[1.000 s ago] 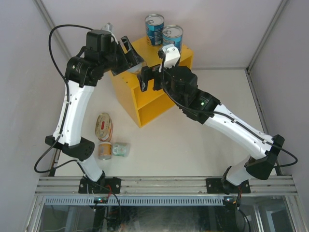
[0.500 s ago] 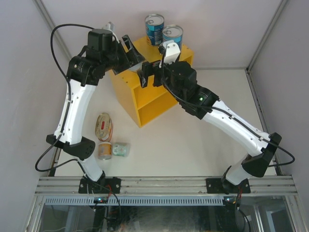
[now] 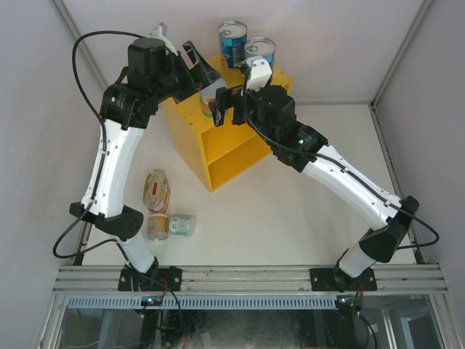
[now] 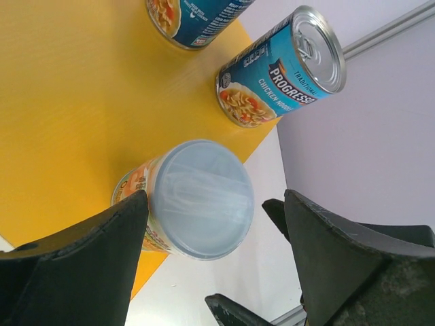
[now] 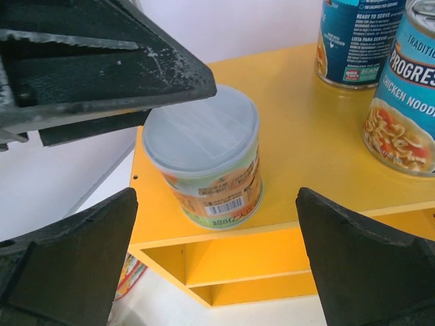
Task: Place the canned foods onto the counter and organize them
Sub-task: Place the canned food on the counter.
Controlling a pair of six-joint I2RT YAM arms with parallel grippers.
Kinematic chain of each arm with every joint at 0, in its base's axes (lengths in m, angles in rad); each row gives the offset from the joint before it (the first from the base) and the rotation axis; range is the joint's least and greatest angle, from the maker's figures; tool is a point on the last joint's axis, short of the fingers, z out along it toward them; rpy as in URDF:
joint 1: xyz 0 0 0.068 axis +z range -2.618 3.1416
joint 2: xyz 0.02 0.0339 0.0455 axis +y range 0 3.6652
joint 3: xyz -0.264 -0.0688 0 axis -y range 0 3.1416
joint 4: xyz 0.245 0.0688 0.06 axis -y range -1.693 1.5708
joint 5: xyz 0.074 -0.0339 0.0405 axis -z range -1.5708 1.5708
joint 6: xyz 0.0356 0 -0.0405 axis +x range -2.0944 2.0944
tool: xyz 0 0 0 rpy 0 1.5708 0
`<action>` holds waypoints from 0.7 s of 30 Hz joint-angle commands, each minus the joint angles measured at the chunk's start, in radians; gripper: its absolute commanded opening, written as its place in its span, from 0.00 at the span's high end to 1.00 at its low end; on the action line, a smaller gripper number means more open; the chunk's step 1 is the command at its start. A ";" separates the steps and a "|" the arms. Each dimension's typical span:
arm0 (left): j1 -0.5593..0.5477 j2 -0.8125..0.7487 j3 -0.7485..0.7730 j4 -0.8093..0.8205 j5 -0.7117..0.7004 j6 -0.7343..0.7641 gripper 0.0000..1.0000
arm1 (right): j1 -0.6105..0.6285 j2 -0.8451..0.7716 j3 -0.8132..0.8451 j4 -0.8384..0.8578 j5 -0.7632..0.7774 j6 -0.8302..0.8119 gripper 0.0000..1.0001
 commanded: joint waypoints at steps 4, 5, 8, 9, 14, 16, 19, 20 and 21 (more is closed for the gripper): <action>0.003 -0.029 0.037 0.057 -0.024 -0.013 0.17 | -0.026 0.000 0.054 0.013 -0.025 0.013 0.00; 0.003 -0.042 0.021 0.061 -0.039 -0.013 0.17 | -0.027 0.001 0.058 0.009 -0.026 0.010 0.00; 0.002 -0.097 -0.048 0.091 -0.108 -0.002 0.17 | -0.020 -0.003 0.061 -0.002 -0.025 0.000 0.00; 0.002 -0.119 -0.074 0.102 -0.134 0.002 0.18 | -0.015 -0.004 0.059 -0.004 -0.020 -0.007 0.00; 0.002 -0.233 -0.229 0.179 -0.244 0.019 0.19 | 0.007 -0.010 0.052 -0.017 -0.003 -0.024 0.00; 0.002 -0.279 -0.295 0.203 -0.273 0.023 0.19 | 0.018 -0.012 0.049 -0.020 0.008 -0.031 0.01; 0.003 -0.336 -0.377 0.236 -0.303 0.026 0.20 | 0.030 -0.006 0.053 -0.026 0.022 -0.034 0.02; 0.002 -0.354 -0.403 0.247 -0.311 0.026 0.20 | 0.032 -0.001 0.055 -0.031 0.026 -0.032 0.02; 0.002 -0.371 -0.428 0.259 -0.315 0.026 0.20 | 0.034 0.001 0.057 -0.034 0.028 -0.030 0.03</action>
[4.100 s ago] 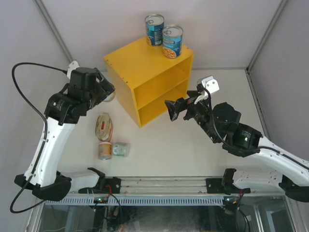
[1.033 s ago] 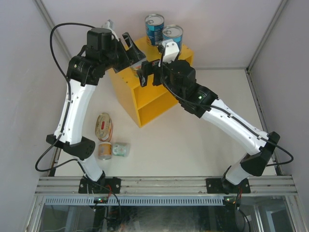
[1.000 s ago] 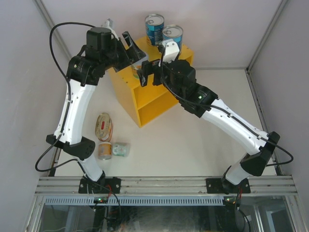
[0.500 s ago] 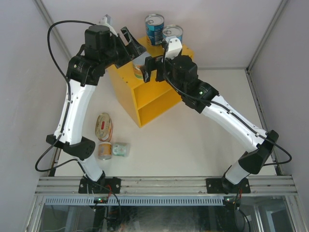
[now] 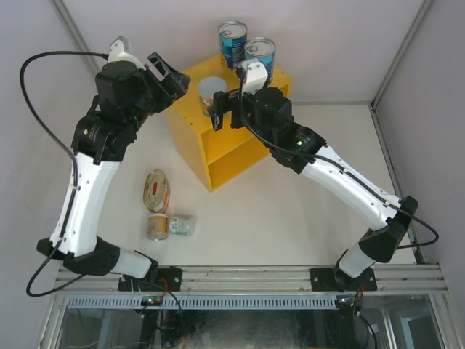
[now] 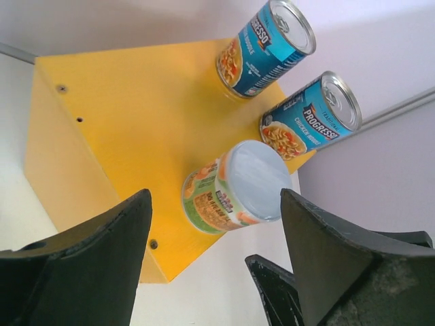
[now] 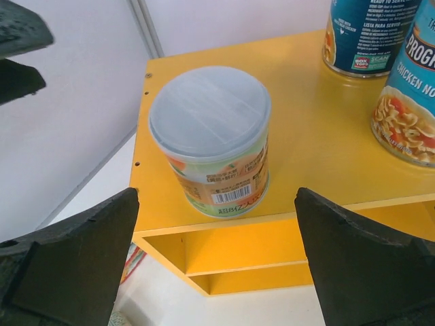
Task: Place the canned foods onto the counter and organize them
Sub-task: Place the canned food on the counter, then move the canned food to the counter.
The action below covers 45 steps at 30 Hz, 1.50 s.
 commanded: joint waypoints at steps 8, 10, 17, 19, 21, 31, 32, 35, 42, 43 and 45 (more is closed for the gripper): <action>0.001 -0.197 -0.292 0.184 -0.026 0.024 0.25 | 0.029 0.043 0.109 -0.035 0.034 -0.010 0.09; 0.002 -0.218 -0.324 0.192 -0.018 0.030 0.25 | 0.035 0.058 0.124 -0.041 0.036 -0.010 0.10; 0.000 -0.265 -0.413 0.219 0.020 0.030 0.25 | 0.043 0.096 0.165 -0.063 0.050 -0.012 0.11; 0.001 -0.275 -0.433 0.225 0.026 0.037 0.25 | 0.044 0.105 0.174 -0.069 0.054 -0.012 0.11; 0.001 -0.279 -0.444 0.225 0.031 0.037 0.26 | 0.044 0.119 0.187 -0.082 0.057 -0.011 0.11; 0.001 -0.299 -0.485 0.235 0.030 0.070 0.26 | 0.020 0.179 0.231 -0.102 0.069 -0.001 0.13; 0.002 -0.302 -0.489 0.236 0.030 0.074 0.26 | 0.014 0.184 0.236 -0.102 0.067 -0.001 0.14; 0.001 -0.311 -0.492 0.234 0.023 0.085 0.26 | -0.003 0.206 0.255 -0.104 0.057 0.006 0.18; 0.001 -0.333 -0.491 0.235 0.017 0.108 0.26 | -0.048 0.273 0.324 -0.109 0.031 0.008 0.28; 0.001 -0.338 -0.492 0.234 0.015 0.111 0.26 | -0.054 0.284 0.338 -0.108 0.030 0.005 0.29; 0.002 -0.352 -0.498 0.235 0.011 0.116 0.26 | -0.063 0.309 0.368 -0.104 0.027 -0.004 0.31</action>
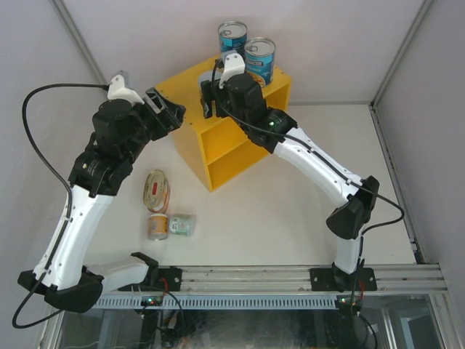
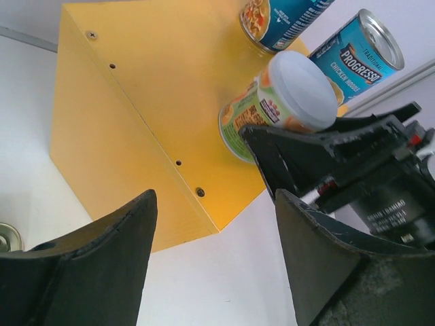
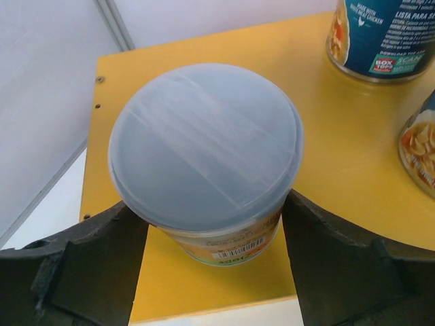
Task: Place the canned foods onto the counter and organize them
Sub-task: Move the canned food to the counter.
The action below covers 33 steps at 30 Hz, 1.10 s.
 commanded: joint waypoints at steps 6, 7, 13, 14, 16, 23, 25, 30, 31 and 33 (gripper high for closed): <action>0.001 -0.082 -0.056 0.057 0.011 0.027 0.26 | -0.059 0.124 0.204 0.001 -0.027 -0.026 0.37; 0.001 -0.090 -0.065 0.063 0.014 0.022 0.26 | -0.065 0.138 0.223 0.001 -0.033 -0.025 0.37; 0.001 -0.139 -0.128 0.088 0.027 0.027 0.27 | -0.090 0.223 0.315 0.024 -0.060 -0.039 0.37; 0.001 -0.148 -0.139 0.096 0.028 0.032 0.27 | -0.091 0.234 0.326 0.029 -0.061 -0.043 0.37; 0.001 -0.162 -0.157 0.103 0.031 0.035 0.27 | -0.095 0.253 0.346 0.040 -0.066 -0.048 0.37; 0.001 -0.182 -0.183 0.118 0.055 0.034 0.28 | -0.107 0.307 0.388 0.083 -0.057 -0.072 0.36; 0.001 -0.192 -0.202 0.136 0.065 0.024 0.28 | -0.109 0.321 0.397 0.096 -0.049 -0.081 0.36; -0.005 -0.209 -0.240 0.157 0.082 0.003 0.29 | -0.124 0.359 0.430 0.109 -0.038 -0.089 0.35; -0.007 -0.210 -0.244 0.156 0.085 -0.001 0.29 | -0.127 0.367 0.435 0.112 -0.037 -0.089 0.35; -0.011 -0.213 -0.247 0.156 0.087 -0.003 0.30 | -0.134 0.380 0.448 0.115 -0.037 -0.085 0.35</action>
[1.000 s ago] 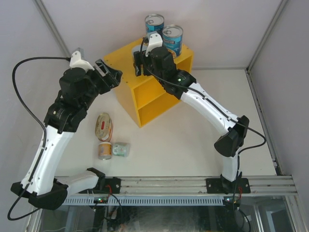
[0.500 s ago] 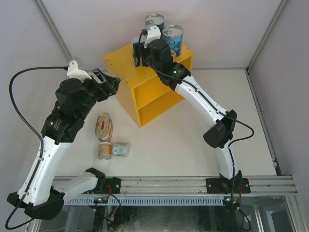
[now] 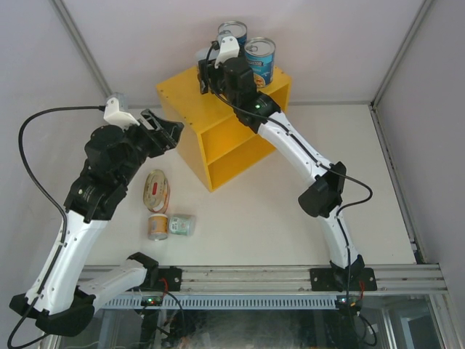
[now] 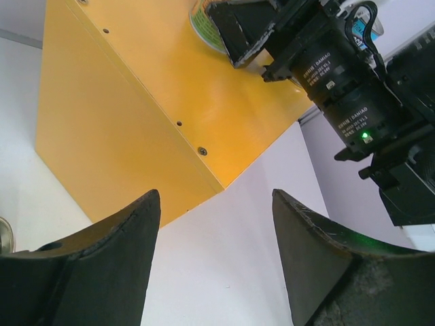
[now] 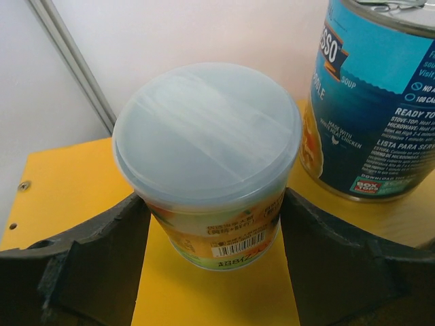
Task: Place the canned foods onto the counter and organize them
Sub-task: Move the canned food to the counter.
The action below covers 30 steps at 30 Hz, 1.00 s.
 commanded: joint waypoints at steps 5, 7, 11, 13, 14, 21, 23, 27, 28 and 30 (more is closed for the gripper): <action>-0.009 -0.017 -0.011 0.047 0.029 -0.003 0.30 | -0.028 0.054 0.069 0.044 0.015 -0.008 0.34; -0.009 -0.011 -0.006 0.045 0.029 -0.001 0.30 | -0.030 0.062 0.077 0.049 0.017 -0.007 0.33; -0.010 -0.003 -0.003 0.046 0.038 -0.001 0.30 | -0.037 0.074 0.082 0.060 0.011 0.000 0.33; -0.009 0.000 -0.004 0.047 0.039 -0.001 0.30 | -0.039 0.078 0.086 0.067 0.007 0.002 0.33; -0.009 0.001 -0.005 0.046 0.039 0.001 0.30 | -0.040 0.082 0.089 0.070 0.005 0.004 0.33; -0.009 0.011 -0.004 0.051 0.040 0.004 0.30 | -0.040 0.109 0.110 0.089 -0.006 0.006 0.33; -0.010 0.015 -0.002 0.053 0.041 0.004 0.30 | -0.041 0.114 0.113 0.093 -0.005 0.006 0.32; -0.009 0.018 0.000 0.053 0.041 0.005 0.30 | -0.047 0.118 0.112 0.093 -0.005 0.013 0.29; -0.010 0.021 0.001 0.053 0.041 0.005 0.31 | -0.048 0.117 0.112 0.093 -0.006 0.015 0.29; -0.009 0.025 0.001 0.052 0.041 0.005 0.30 | -0.049 0.113 0.112 0.094 -0.007 0.015 0.27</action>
